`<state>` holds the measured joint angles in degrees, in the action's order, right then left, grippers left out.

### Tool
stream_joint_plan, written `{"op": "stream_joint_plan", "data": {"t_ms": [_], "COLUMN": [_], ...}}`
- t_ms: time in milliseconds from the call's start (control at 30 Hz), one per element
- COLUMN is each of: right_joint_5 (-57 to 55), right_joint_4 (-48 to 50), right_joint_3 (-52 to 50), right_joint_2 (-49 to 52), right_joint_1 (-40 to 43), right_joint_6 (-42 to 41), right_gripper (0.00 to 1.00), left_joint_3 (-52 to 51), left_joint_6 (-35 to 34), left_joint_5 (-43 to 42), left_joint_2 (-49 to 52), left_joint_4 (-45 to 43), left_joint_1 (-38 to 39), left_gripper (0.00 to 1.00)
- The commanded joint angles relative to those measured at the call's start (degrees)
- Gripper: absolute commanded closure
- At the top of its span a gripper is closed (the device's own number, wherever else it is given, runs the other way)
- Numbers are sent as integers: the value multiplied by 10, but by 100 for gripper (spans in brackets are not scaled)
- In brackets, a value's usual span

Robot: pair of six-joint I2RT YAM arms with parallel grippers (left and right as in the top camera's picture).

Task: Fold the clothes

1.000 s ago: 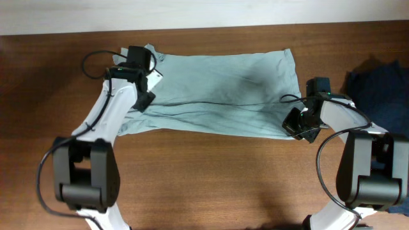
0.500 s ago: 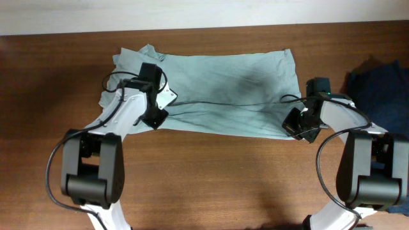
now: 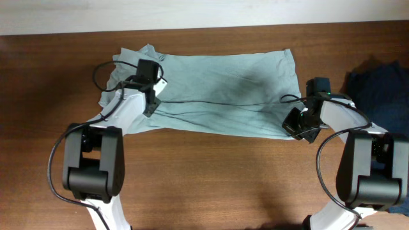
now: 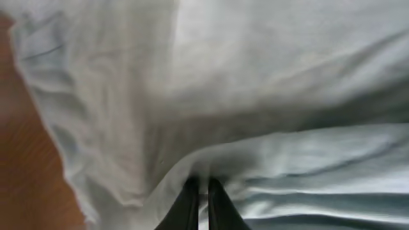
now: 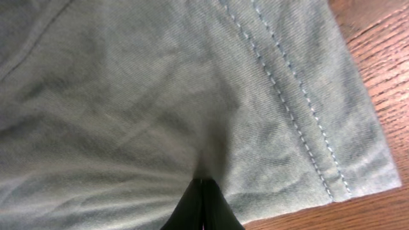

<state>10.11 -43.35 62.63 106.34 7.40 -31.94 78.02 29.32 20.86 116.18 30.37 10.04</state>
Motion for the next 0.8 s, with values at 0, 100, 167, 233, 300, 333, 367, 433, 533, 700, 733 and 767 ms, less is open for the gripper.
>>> {"op": "stream_joint_plan", "data": {"t_ms": [0, 100, 167, 233, 300, 333, 367, 433, 533, 700, 733, 767], "right_joint_5": [-33, -33, -33, -33, -37, -40, -49, -58, -69, -31, -28, -28], "right_joint_4": [-9, -10, -10, -10, -10, -10, -10, -8, -6, -4, -4, -5], "right_joint_3": [-10, -10, -10, -10, -10, -10, -10, -9, -8, 3, 4, 4], "right_joint_2": [9, 9, 9, 9, 9, 9, 9, 9, 9, 8, 8, 8], "right_joint_1": [-3, -3, -3, -3, -2, -2, -3, -2, 4, 13, 13, 13], "right_joint_6": [-5, -5, -5, -5, -5, -5, -4, 28, 68, 107, 107, 107], "right_gripper": [96, 96, 96, 96, 96, 96, 96, 96, 96, 96, 96, 96], "left_joint_3": [0, 1, 10, 28, 48, 57, 67, 76, 74, 0, -12, -33], "left_joint_6": [3, -12, -38, -73, -118, -145, -171, -200, -214, -222, -226, -227], "left_joint_5": [17, 37, 75, 98, 97, 90, 64, -25, -163, -179, -180, -179], "left_joint_2": [6, 6, 6, 1, -8, -14, -24, -43, -57, -55, -55, -55], "left_joint_4": [-9, -23, -26, 1, 43, 68, 100, 158, 223, 212, 203, 186], "left_joint_1": [-21, -34, -40, -41, -41, -41, -40, -40, -41, -43, -43, -43], "left_gripper": [92, 92, 89, 89, 87, 85, 81, 78, 77, 78, 78, 78]}}
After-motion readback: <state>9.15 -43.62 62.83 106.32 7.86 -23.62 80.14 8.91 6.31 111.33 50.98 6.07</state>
